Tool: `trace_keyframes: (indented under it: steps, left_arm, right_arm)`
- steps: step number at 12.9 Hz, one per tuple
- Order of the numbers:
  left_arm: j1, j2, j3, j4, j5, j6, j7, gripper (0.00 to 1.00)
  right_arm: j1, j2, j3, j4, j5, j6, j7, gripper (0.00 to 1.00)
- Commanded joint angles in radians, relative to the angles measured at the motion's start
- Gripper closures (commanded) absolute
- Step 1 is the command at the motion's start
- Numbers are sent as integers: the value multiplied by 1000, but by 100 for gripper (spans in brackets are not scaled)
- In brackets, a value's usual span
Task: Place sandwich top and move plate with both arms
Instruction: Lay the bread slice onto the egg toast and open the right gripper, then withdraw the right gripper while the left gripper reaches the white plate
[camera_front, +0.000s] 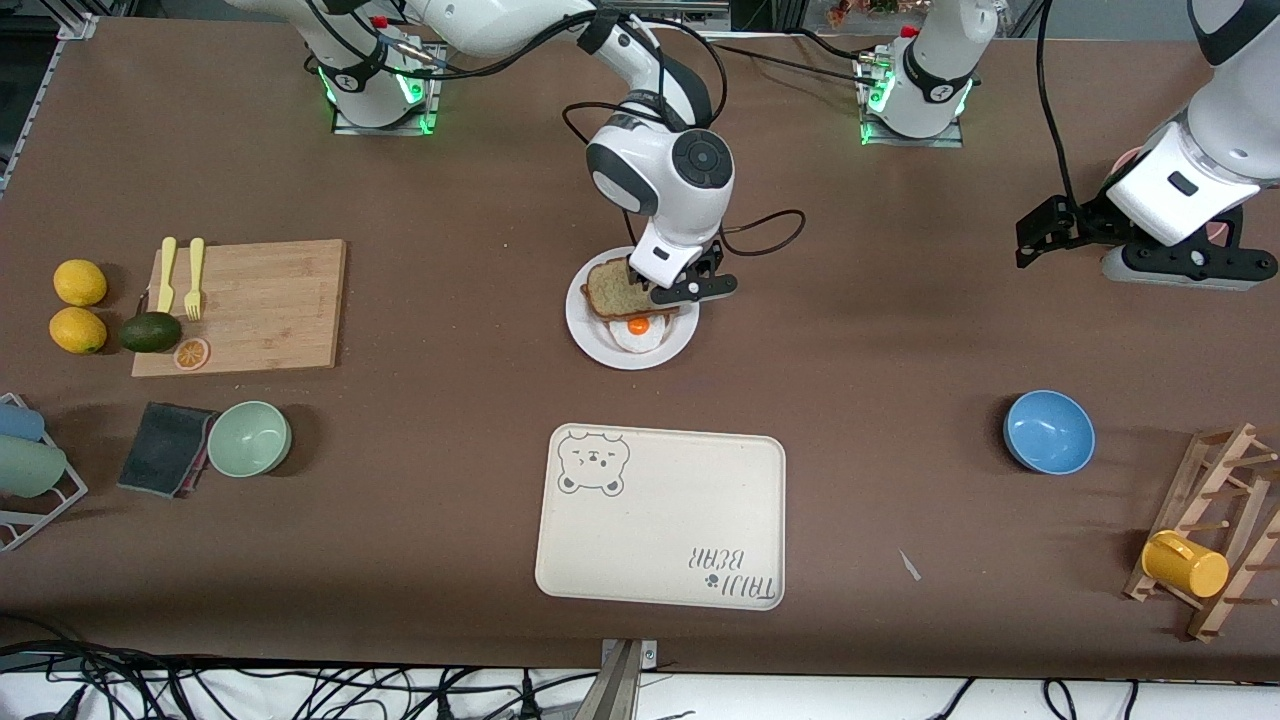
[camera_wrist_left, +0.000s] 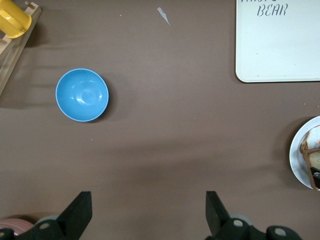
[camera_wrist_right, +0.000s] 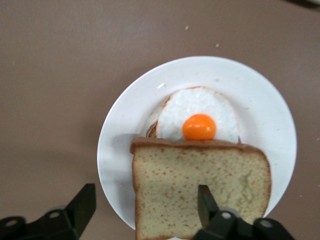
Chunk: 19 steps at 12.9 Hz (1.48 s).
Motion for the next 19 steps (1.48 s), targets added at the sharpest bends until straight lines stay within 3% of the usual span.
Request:
trace_keyframes:
  steps: [1, 7, 12, 16, 19]
  left_arm:
    - [7, 12, -7, 27, 23, -22, -3, 0]
    - [10, 32, -10, 29, 6, -31, 6, 0]
    - [-57, 128, -18, 58, -52, -73, 3, 0]
    - [-60, 275, -18, 124, -324, -36, 10, 0]
    - [-114, 327, -24, 122, -443, -22, 15, 0]
  right_arm:
    - [-56, -75, 3, 0, 5, -125, -18, 0]
    - [-185, -210, 0, -18, 25, -403, -184, 0]
    - [-413, -553, 5, -343, 24, -394, -268, 0]
    - [-672, -719, 6, -451, 24, -380, -585, 0]
    - [-772, -798, 3, -445, 25, -394, -647, 0]
